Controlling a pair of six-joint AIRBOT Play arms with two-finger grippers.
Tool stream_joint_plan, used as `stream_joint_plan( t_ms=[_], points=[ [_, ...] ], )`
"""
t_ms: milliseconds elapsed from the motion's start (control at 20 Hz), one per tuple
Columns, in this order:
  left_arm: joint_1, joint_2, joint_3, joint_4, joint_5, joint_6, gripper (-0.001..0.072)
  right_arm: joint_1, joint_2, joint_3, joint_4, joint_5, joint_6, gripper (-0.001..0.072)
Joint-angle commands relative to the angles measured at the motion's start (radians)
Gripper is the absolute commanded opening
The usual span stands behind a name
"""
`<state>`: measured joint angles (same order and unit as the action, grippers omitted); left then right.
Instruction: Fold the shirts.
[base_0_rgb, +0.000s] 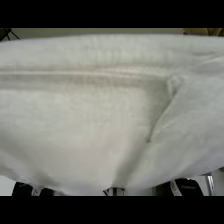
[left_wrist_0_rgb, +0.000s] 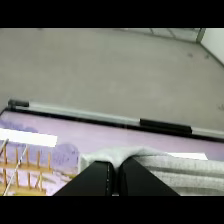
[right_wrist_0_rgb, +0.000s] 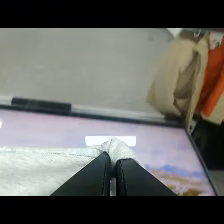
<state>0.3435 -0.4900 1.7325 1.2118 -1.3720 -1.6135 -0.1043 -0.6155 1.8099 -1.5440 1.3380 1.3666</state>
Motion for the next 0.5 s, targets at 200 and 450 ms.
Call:
stream_joint_plan(
  t_ms=[200,450],
  points=[
    [-0.028,-0.246,-0.505,-0.008,0.064,0.074,0.0033,0.002,-0.496,-0.130,0.026,0.133,0.029,0.0078],
    [-0.177,-0.674,-0.505,0.001,0.348,0.103,0.0033,0.002,-0.863,-0.196,0.210,-0.206,0.126,0.0077]
  ],
)
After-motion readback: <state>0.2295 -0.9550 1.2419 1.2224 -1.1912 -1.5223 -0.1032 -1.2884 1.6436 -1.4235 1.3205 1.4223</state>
